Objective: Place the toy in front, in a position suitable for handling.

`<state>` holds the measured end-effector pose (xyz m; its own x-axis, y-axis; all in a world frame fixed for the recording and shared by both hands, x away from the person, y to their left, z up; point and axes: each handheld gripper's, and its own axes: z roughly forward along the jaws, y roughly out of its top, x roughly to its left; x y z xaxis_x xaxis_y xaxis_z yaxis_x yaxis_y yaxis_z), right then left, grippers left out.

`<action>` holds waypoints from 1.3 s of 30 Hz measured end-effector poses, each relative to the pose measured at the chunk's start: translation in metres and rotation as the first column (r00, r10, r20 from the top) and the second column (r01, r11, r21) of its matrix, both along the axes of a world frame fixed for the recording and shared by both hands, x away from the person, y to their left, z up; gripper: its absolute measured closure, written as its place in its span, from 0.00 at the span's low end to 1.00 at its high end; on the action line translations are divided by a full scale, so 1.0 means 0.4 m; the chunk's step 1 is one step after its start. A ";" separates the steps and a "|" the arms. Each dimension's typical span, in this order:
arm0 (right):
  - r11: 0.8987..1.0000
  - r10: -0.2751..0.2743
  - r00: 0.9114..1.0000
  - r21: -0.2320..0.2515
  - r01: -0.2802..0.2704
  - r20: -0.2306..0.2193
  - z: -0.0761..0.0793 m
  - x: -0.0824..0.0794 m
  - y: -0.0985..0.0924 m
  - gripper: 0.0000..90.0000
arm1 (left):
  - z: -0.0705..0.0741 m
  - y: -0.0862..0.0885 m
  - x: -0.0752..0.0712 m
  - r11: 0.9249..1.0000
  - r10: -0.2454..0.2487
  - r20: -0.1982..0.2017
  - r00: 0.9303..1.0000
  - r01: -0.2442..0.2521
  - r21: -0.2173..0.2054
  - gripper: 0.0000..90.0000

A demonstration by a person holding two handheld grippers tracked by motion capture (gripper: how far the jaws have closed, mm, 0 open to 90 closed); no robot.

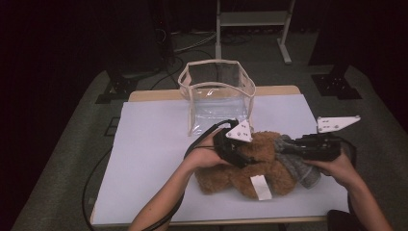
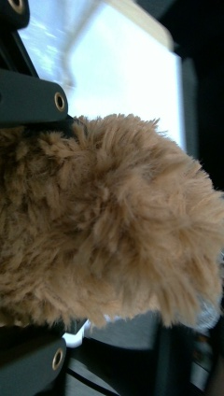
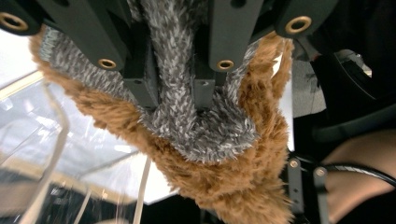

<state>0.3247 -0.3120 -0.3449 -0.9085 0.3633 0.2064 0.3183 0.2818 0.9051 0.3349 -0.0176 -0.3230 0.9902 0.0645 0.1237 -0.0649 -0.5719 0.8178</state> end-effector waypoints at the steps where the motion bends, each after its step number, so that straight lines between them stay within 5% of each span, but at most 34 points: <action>1: 1.000 0.000 1.000 0.003 0.000 0.009 0.009 -0.006 -0.008 0.83 | -0.003 -0.004 -0.003 1.000 -0.008 -0.003 1.000 0.008 -0.007 0.40; 5: 1.000 0.019 1.000 -0.022 -0.019 -0.002 0.008 -0.016 0.009 0.83 | -0.032 0.022 -0.009 1.000 -0.007 -0.026 1.000 0.006 -0.021 0.38; 9: 0.997 0.068 0.998 -0.022 -0.068 0.007 0.020 0.004 0.071 0.83 | -0.024 0.100 -0.017 0.997 0.032 -0.040 0.999 -0.035 -0.065 0.35; 13: 0.991 0.125 0.991 -0.050 -0.123 0.046 0.067 0.019 0.161 0.83 | -0.004 0.182 -0.032 0.994 0.068 -0.029 0.997 -0.071 -0.088 0.29; 20: 0.964 0.241 0.966 -0.134 -0.228 0.090 0.155 0.040 0.355 0.83 | 0.017 0.337 -0.069 0.980 0.143 -0.006 0.990 -0.143 -0.142 0.14; 22: 0.956 0.264 0.959 -0.161 -0.246 0.102 0.175 0.039 0.403 0.83 | 0.019 0.371 -0.081 0.975 0.163 0.007 0.987 -0.160 -0.153 0.14; 26: 0.939 0.302 0.946 -0.208 -0.274 0.120 0.202 0.036 0.478 0.83 | 0.011 0.429 -0.098 0.971 0.176 0.041 0.984 -0.166 -0.174 0.37; 32: 0.934 0.319 0.939 -0.214 -0.287 0.129 0.213 0.031 0.508 0.83 | -0.003 0.469 -0.097 0.961 0.174 0.012 0.985 -0.167 -0.222 0.45; 39: 0.939 0.280 0.952 -0.240 -0.246 0.120 0.210 0.036 0.451 0.83 | -0.004 0.464 -0.088 0.959 0.161 -0.005 0.987 -0.158 -0.235 0.45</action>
<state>0.3392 -0.1317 -0.2607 -0.9918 0.1279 0.0024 0.0709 0.5337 0.8427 0.2998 0.1680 -0.3245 0.9630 0.2500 0.1003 -0.0010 -0.3690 0.9294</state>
